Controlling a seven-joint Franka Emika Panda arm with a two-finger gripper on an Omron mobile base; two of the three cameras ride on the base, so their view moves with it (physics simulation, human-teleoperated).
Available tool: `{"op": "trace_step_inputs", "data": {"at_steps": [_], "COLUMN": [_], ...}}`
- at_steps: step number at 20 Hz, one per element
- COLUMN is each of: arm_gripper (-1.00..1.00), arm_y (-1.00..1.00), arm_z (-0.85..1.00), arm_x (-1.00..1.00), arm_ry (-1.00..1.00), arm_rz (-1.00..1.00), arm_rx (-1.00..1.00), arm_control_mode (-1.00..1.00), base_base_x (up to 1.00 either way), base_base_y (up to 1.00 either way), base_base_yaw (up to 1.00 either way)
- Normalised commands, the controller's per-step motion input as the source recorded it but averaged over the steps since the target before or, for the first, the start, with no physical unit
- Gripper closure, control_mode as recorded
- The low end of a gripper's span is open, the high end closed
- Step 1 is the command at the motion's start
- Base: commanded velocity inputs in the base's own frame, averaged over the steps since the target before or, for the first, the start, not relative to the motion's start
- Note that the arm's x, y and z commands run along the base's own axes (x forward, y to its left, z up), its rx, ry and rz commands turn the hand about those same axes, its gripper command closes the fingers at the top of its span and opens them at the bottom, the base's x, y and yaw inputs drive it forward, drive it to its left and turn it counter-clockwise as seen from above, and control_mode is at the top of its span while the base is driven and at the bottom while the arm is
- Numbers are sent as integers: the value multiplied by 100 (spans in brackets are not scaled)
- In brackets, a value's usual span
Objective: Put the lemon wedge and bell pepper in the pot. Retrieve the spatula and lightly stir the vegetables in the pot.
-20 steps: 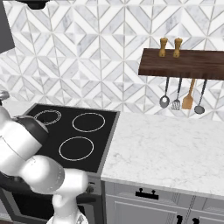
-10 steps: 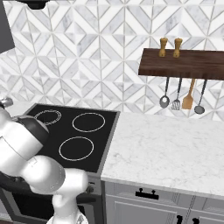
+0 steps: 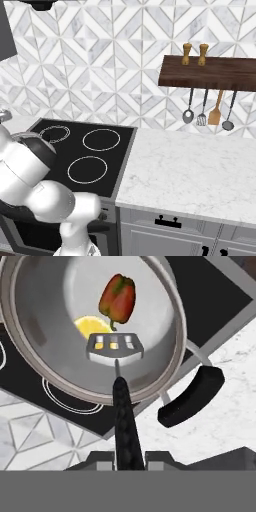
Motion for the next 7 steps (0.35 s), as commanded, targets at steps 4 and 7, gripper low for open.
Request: {"op": "trace_step_inputs", "data": {"at_steps": [4,7], "arm_gripper": [100,100], "arm_y": [0,-12], "arm_z": [51,12], "arm_x": [-50,4], "arm_ry": [0,6], "arm_rz": [-6,-10], "arm_rx": [0,0], "arm_control_mode": [-100,-100], "base_base_x": [0,0], "base_base_y": [0,0], "base_base_yaw": [0,0]}}
